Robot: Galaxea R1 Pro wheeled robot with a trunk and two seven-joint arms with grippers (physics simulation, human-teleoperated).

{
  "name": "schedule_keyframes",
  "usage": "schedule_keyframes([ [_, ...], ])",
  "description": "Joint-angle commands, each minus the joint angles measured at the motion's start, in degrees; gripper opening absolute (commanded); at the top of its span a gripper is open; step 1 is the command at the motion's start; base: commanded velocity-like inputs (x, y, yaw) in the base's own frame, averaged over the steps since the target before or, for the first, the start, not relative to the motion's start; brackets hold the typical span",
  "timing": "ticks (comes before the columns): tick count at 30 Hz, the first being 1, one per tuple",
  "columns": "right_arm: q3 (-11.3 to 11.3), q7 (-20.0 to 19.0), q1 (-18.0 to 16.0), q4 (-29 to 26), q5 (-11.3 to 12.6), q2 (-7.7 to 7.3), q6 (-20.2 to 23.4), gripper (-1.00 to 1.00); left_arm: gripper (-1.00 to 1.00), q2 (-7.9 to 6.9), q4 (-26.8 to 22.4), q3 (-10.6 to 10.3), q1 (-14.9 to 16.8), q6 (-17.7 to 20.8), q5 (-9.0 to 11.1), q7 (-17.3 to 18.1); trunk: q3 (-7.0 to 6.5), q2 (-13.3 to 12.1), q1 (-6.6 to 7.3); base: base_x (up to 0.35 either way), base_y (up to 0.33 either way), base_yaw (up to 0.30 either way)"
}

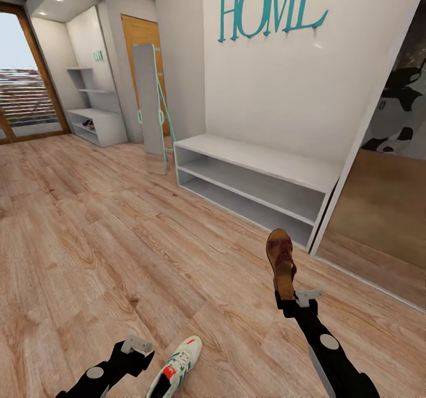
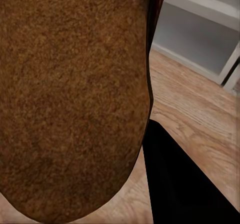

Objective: Pick up the two gym shoes and the two sandals from the corridor floor and place them onto the hallstand (shoe rack) in the corridor, making sure they are on the rack and not on the floor. Arrange them so the two gym shoes are next to each other and the two sandals are next to each other.

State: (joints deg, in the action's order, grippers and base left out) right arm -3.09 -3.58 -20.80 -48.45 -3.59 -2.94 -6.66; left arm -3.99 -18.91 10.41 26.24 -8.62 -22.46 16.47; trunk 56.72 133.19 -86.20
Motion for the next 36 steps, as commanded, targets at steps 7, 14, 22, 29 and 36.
schedule_keyframes([
  [7,-0.16,-0.30,-0.03,0.02,-0.19,0.04,-0.14,-1.00,1.00,0.11,-0.01,0.49,0.03,-0.32,-0.57,0.32,0.05,0.02,0.02,-0.022,-0.012,0.000],
  [14,-0.16,-0.29,-0.03,0.02,-0.19,0.04,-0.15,-1.00,1.00,0.12,-0.06,0.49,0.03,-0.32,-0.57,0.27,0.05,0.02,0.02,-0.001,-0.001,0.000],
  [22,-0.16,-0.29,-0.03,0.02,-0.19,0.04,-0.16,-1.00,1.00,0.10,-0.06,0.60,0.03,-0.34,-0.62,0.24,0.05,0.02,0.02,0.000,-0.125,0.000],
  [29,-0.14,-0.32,-0.03,0.01,-0.19,0.04,-0.12,-1.00,1.00,0.09,0.01,0.43,0.03,-0.39,-0.77,0.44,0.05,0.02,0.02,0.000,-0.042,0.000],
  [36,-0.16,-0.36,-0.03,0.00,-0.18,0.00,-0.05,-1.00,1.00,-0.03,0.05,0.14,-0.07,-0.48,-1.16,0.56,0.05,0.02,0.02,0.000,-0.001,0.000],
])
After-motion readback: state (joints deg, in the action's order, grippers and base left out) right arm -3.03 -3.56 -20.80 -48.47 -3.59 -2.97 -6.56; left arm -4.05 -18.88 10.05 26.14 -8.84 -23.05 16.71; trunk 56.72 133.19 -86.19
